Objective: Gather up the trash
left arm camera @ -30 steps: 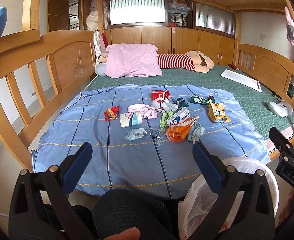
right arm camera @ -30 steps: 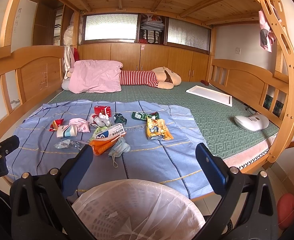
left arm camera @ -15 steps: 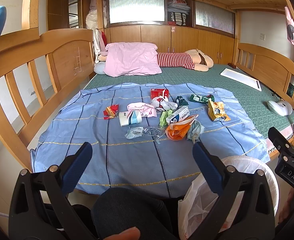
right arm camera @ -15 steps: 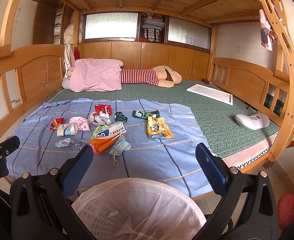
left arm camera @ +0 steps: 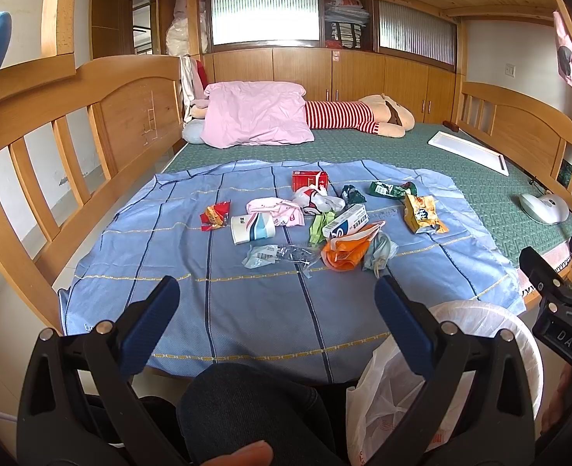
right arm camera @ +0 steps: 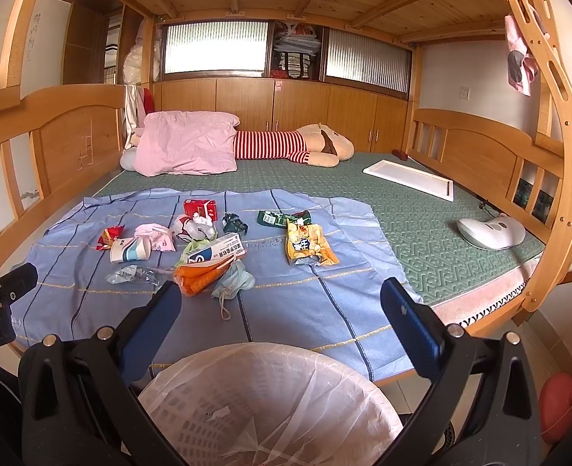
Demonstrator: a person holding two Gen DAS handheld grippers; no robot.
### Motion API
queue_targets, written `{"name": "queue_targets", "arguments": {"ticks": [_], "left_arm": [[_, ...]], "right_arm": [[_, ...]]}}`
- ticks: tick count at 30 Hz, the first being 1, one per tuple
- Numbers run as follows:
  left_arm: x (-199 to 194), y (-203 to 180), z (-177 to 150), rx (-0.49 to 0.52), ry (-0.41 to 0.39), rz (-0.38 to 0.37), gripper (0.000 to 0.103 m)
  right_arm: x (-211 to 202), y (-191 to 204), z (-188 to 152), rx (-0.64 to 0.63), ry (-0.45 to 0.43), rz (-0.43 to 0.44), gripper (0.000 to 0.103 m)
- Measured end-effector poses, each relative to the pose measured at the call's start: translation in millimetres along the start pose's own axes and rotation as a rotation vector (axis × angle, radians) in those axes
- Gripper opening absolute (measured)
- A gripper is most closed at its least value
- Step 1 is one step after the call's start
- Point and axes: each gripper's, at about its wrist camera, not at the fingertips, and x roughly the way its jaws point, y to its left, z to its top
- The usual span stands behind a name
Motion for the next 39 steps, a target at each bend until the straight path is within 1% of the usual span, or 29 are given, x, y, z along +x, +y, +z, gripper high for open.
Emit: {"name": "queue_targets", "arguments": {"ticks": [6, 9, 12, 15, 16, 17, 18, 19, 20, 21, 22, 23, 24, 25, 26, 28, 30, 31, 32, 33, 34, 35, 36, 37, 38, 39], "left_arm": [[2, -4, -4, 0.006, 0.010, -0.005, 0.100], [9, 3, -4, -0.012, 0.030, -0.034, 0.100], [29, 30, -2, -0.110, 0.077, -0.089, 0.100], [57, 51, -4, -0.123, 0.155, -0.133, 0.100], [66, 60, -6, -0.131, 0.176, -0.143, 0.096], [77, 69, -7, -0.144, 0.192, -0.167, 0.085], [85, 75, -8, -0.155, 0.211, -0.192, 0.068], [97, 82, -8, -0.176, 0.243, -0.224, 0.059], [107, 89, -8, -0.199, 0.265, -0.247, 0.048], [120, 97, -8, -0.226, 0.285, -0.258, 0.043], [132, 105, -6, -0.246, 0.297, -0.261, 0.042], [142, 111, -3, -0.255, 0.297, -0.260, 0.042], [153, 118, 1, -0.264, 0.292, -0.259, 0.042], [166, 125, 5, -0.276, 0.294, -0.260, 0.042], [180, 132, 10, -0.288, 0.306, -0.259, 0.042], [204, 144, 17, -0.307, 0.332, -0.257, 0.042], [224, 155, 22, -0.318, 0.340, -0.240, 0.045], [234, 164, 23, -0.330, 0.331, -0.224, 0.048], [241, 171, 21, -0.345, 0.317, -0.213, 0.053], [248, 179, 17, -0.362, 0.299, -0.199, 0.054], [256, 189, 10, -0.378, 0.302, -0.168, 0.054], [265, 196, 5, -0.399, 0.340, -0.126, 0.053], [273, 206, 0, -0.457, 0.408, -0.092, 0.054], [278, 218, -4, -0.551, 0.454, -0.110, 0.055], [279, 228, -7, -0.631, 0.463, -0.149, 0.061], [280, 238, -9, -0.697, 0.464, -0.178, 0.064]], "right_arm": [[2, 0, -1, 0.000, 0.005, 0.001, 0.100], [4, -1, -1, 0.000, 0.012, -0.002, 0.100], [12, -2, -1, -0.017, 0.048, -0.027, 0.100], [30, -9, -5, -0.004, 0.119, -0.037, 0.100], [35, -11, -8, 0.009, 0.135, -0.031, 0.100], [39, -13, -9, 0.017, 0.148, -0.021, 0.100], [43, -14, -10, 0.023, 0.160, -0.003, 0.100], [48, -14, -12, 0.032, 0.173, 0.033, 0.100], [52, -13, -12, 0.036, 0.182, 0.051, 0.096], [58, -11, -13, 0.041, 0.195, 0.067, 0.092], [63, -8, -13, 0.045, 0.208, 0.080, 0.077], [67, -6, -12, 0.046, 0.218, 0.091, 0.060], [73, -2, -10, 0.047, 0.229, 0.102, 0.054], [80, 4, -8, 0.044, 0.243, 0.119, 0.045], [85, 9, -5, 0.041, 0.255, 0.142, 0.042], [96, 23, 3, 0.035, 0.282, 0.191, 0.042], [111, 45, 17, 0.027, 0.298, 0.240, 0.043], [119, 55, 22, 0.022, 0.304, 0.263, 0.052], [131, 71, 28, 0.010, 0.318, 0.291, 0.066], [143, 90, 35, -0.010, 0.331, 0.322, 0.071], [152, 106, 39, -0.032, 0.335, 0.343, 0.075], [165, 128, 44, -0.070, 0.336, 0.361, 0.080], [179, 151, 48, -0.106, 0.334, 0.363, 0.082], [190, 166, 51, -0.125, 0.332, 0.360, 0.084], [206, 186, 54, -0.138, 0.337, 0.371, 0.084], [221, 201, 57, -0.139, 0.352, 0.390, 0.085]]}}
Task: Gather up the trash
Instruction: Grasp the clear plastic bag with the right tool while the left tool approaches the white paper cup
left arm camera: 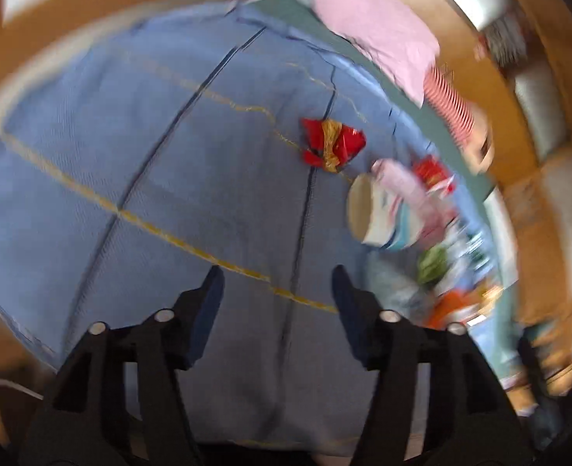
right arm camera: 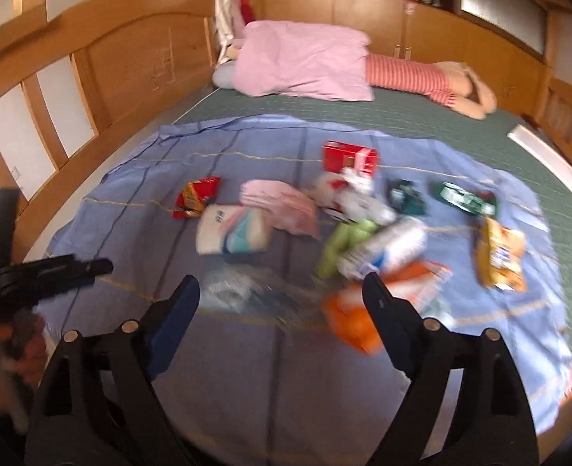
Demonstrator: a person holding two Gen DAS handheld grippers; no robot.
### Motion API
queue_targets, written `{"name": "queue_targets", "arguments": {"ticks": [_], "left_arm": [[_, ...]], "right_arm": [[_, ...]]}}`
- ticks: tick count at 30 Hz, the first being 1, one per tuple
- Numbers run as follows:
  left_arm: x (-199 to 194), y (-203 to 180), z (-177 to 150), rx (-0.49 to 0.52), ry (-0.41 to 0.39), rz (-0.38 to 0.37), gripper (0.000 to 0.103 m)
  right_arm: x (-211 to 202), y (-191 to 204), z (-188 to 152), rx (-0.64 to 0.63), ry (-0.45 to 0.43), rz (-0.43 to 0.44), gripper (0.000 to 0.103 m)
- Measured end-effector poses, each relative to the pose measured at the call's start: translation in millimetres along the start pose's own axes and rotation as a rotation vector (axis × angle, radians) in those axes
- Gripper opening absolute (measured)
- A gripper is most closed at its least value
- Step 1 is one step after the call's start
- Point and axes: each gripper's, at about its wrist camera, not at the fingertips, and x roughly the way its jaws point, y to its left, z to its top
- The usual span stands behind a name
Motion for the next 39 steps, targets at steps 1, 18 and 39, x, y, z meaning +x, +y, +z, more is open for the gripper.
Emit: {"name": "queue_targets", "arguments": {"ticks": [1, 18, 39], "left_arm": [[-4, 6, 5, -0.028, -0.005, 0.006, 0.066], [-37, 85, 29, -0.367, -0.093, 0.156, 0.083], [-12, 61, 25, -0.249, 0.025, 0.085, 0.088]], "right_arm": [[22, 7, 12, 0.006, 0.021, 0.024, 0.085], [173, 78, 41, 0.077, 0.369, 0.299, 0.048], [131, -7, 1, 0.167, 0.424, 0.008, 0.087]]}}
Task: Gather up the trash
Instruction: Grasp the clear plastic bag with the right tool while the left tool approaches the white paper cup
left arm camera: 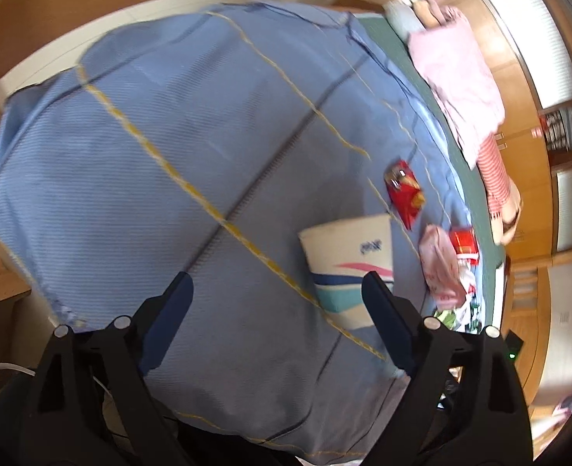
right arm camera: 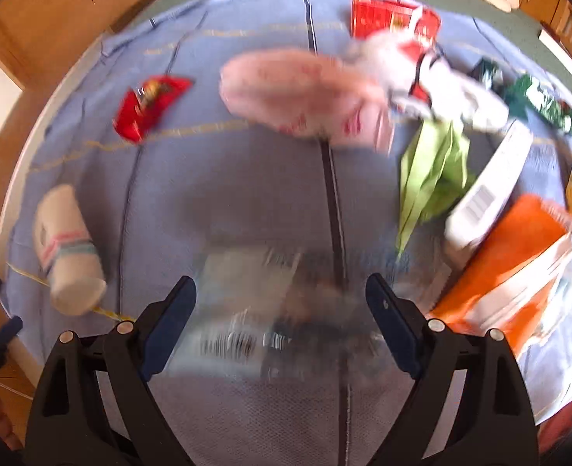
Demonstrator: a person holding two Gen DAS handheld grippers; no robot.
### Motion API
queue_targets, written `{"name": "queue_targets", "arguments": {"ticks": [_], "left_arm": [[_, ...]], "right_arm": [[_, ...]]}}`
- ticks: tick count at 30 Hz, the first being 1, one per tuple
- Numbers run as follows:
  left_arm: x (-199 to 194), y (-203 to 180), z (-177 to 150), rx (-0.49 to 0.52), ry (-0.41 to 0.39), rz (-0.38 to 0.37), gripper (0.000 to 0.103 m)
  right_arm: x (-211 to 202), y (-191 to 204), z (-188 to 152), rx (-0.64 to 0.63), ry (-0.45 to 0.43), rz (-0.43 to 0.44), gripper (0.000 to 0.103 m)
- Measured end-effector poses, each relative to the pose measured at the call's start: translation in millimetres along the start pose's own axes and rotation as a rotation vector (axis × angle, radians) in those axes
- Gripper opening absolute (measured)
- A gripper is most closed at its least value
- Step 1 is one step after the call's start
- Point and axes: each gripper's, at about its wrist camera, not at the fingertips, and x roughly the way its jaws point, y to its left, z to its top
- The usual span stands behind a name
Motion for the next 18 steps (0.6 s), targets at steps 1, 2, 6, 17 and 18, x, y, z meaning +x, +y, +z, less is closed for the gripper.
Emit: {"name": "queue_targets", "arguments": {"ticks": [1, 2, 6, 17, 18], "left_arm": [[1, -3, -1, 0.012, 0.003, -0.003, 0.088], [1, -5, -2, 0.021, 0.001, -0.004, 0.088], [0, 0, -1, -0.005, -0.018, 0.018, 0.089], [4, -1, -7, 0.013, -0.009, 0.038, 0.090], [4, 0, -7, 0.016, -0.010, 0.043, 0.090]], "right_arm": [[2, -1, -2, 0.009, 0.002, 0.043, 0.086], [0, 0, -5, 0.021, 0.005, 0.125, 0.086], [-40, 3, -18, -0.002, -0.099, 0.269, 0.086], [-22, -86, -82, 0.594, -0.028, 0.436, 0.082], [-19, -90, -80, 0.601, -0.049, 0.430, 0.074]]}}
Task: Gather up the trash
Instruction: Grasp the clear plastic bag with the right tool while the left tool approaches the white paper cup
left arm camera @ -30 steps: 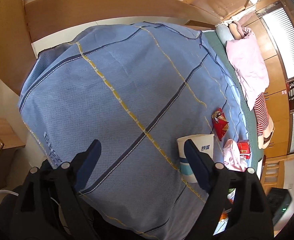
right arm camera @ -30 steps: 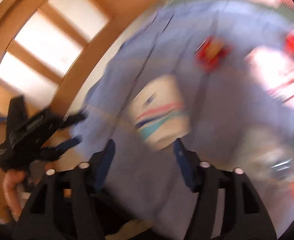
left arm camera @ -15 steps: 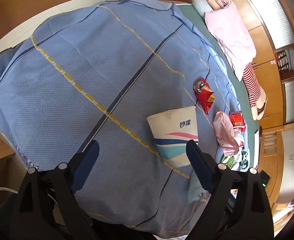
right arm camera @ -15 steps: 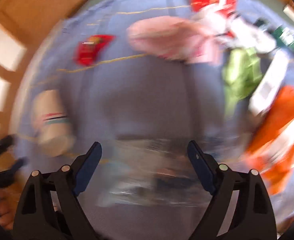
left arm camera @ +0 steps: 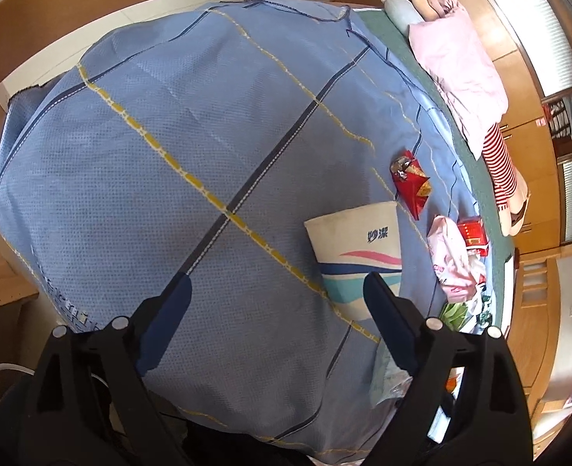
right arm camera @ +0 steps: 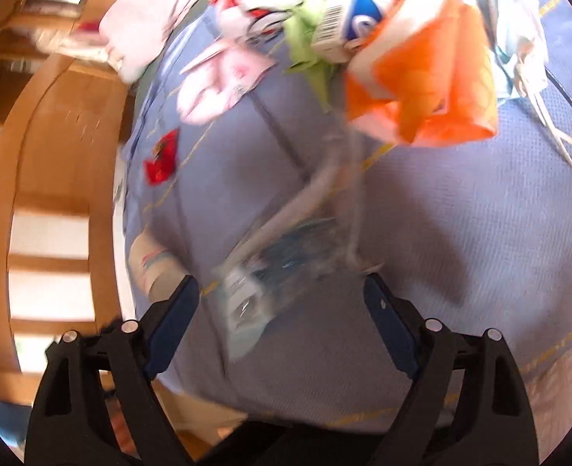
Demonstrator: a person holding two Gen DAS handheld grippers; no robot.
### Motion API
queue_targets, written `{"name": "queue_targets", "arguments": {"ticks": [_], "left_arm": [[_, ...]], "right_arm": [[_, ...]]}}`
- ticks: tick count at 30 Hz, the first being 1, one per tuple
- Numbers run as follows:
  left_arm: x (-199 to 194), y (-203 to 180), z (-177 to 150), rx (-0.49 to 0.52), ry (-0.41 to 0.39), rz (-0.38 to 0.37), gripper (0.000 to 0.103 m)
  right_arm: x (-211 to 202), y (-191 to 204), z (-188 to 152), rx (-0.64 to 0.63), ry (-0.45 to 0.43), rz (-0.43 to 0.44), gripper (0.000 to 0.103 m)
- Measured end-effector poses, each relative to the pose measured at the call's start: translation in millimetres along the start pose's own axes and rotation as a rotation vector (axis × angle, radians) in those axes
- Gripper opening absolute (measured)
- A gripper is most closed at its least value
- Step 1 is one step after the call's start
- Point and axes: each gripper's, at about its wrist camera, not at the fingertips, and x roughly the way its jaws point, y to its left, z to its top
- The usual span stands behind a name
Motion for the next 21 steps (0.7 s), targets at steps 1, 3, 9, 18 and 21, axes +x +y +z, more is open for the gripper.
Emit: {"name": "queue_targets", "arguments": {"ticks": [1, 3, 9, 18, 21], "left_arm": [[0, 1, 0, 0.000, -0.002, 0.006, 0.090], [0, 4, 1, -0.014, -0.003, 0.013, 0.090], [-1, 6, 2, -0.021, -0.007, 0.013, 0.090], [-1, 7, 2, -0.016, -0.008, 0.015, 0.091], [-1, 8, 2, -0.024, -0.006, 0.015, 0.091]], "right_arm": [[0, 1, 3, -0.006, -0.018, -0.007, 0.054], [1, 12, 6, -0.050, -0.044, -0.022, 0.032], [7, 57, 21, -0.206, -0.124, -0.046, 0.019], [39, 118, 40, -0.307, -0.122, -0.023, 0.027], [45, 120, 40, -0.314, -0.157, -0.018, 0.063]]}}
